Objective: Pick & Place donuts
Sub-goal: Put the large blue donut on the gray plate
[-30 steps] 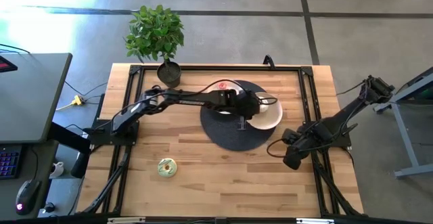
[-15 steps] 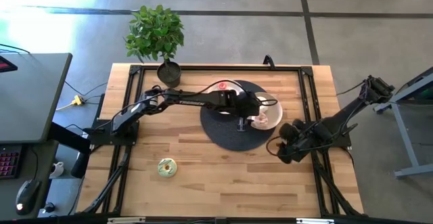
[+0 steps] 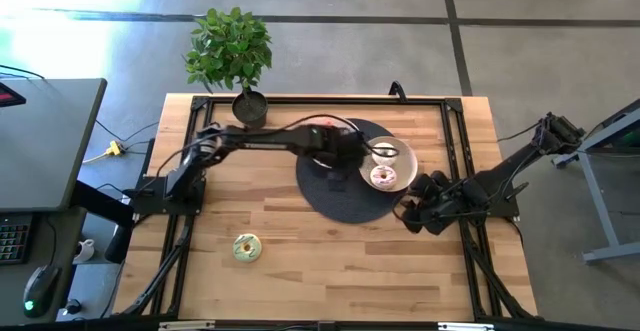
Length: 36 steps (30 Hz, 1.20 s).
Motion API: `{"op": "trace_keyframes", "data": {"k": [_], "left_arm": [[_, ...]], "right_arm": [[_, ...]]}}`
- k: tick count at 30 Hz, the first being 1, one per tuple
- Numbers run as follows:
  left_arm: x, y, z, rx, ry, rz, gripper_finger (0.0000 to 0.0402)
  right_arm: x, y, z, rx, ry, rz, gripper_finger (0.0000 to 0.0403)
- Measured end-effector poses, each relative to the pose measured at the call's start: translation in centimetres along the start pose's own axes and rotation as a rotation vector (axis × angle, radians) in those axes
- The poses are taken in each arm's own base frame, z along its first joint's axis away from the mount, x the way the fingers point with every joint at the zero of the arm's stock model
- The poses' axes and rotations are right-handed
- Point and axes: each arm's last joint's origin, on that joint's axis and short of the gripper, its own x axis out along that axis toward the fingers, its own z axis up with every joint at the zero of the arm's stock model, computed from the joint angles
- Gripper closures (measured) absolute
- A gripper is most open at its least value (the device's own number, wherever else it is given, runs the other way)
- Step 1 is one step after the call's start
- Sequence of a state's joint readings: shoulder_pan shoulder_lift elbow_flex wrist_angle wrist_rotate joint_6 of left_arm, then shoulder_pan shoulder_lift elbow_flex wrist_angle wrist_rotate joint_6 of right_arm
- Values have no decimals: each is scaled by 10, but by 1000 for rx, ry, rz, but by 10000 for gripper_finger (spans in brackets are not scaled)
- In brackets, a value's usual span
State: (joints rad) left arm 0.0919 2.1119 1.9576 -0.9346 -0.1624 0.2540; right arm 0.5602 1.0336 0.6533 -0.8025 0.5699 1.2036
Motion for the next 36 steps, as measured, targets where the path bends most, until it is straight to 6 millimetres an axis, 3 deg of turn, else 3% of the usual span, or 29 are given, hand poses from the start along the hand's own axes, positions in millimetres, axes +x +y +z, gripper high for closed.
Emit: {"op": "trace_keyframes", "data": {"k": [4,9,16,21,32,36], "left_arm": [[-37,8,-21,-108,136,-34,144],[-99,15,-40,-143,145,-83,144],[-128,-3,-67,-126,127,-186,144],[-112,-28,-105,-104,118,-234,144],[-59,-124,-205,-152,257,-521,144],[-42,-152,-224,-180,245,-568,144]], "right_arm": [[0,1,0,-53,17,17,221],[1,1,3,-86,-56,-3,222],[4,6,14,-4,-159,15,222],[5,5,16,11,-161,11,222],[5,5,18,-46,-212,-19,222],[5,6,18,-55,-198,-4,222]]}}
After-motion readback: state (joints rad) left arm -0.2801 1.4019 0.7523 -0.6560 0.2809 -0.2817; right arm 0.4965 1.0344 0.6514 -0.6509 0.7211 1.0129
